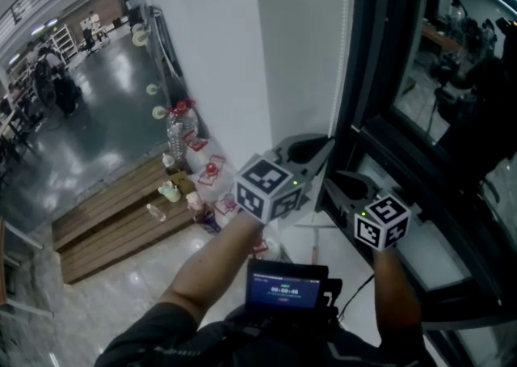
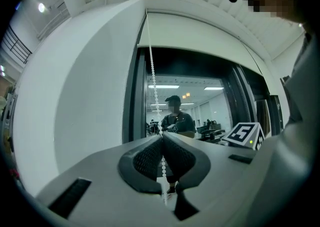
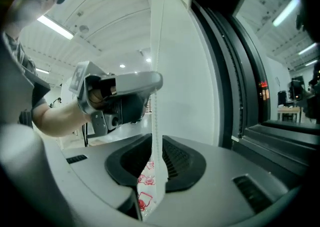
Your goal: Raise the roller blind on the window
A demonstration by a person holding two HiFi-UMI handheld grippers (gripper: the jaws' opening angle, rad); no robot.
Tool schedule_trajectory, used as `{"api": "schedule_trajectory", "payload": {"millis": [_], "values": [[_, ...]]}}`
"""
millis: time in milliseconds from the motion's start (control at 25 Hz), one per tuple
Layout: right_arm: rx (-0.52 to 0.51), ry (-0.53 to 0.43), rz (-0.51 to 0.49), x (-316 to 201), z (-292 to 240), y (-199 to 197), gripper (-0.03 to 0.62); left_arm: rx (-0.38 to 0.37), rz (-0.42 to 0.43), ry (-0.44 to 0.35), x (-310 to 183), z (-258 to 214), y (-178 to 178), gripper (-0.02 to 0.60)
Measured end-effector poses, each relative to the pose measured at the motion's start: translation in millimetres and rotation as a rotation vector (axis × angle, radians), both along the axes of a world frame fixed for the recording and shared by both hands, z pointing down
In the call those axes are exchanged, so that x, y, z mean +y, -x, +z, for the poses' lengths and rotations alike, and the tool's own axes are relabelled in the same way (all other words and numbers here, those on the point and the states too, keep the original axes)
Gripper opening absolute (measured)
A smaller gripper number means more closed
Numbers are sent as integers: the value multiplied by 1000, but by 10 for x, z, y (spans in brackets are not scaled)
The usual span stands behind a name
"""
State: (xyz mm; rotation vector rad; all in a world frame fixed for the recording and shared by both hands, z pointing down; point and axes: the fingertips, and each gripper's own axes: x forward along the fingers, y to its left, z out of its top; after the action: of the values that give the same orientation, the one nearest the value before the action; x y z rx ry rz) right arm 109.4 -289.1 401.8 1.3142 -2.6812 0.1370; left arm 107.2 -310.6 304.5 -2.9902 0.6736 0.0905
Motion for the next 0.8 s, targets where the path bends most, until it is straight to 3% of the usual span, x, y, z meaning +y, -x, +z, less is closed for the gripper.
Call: {"api": "schedule_trajectory", "payload": {"millis": [200,360,440,680,800], "values": [[-83,-100,24,-9,-512,-325,81,-13,18,27,-38,118,-71,8],[-165,-208,3,31,-1061,-374,81,-41,24,27,-3,167,-100,8],[-199,-261,-12,44,-1339,-351,81,-16,24,18,19,105,-118,8],[-119,-345,-39,-50,-1834,-260,83,-22,27,10,81,91,-167,8],[-132,-355,-72,-149,-2022,-174,83,-10,29,6,83,56,-186,8]]}}
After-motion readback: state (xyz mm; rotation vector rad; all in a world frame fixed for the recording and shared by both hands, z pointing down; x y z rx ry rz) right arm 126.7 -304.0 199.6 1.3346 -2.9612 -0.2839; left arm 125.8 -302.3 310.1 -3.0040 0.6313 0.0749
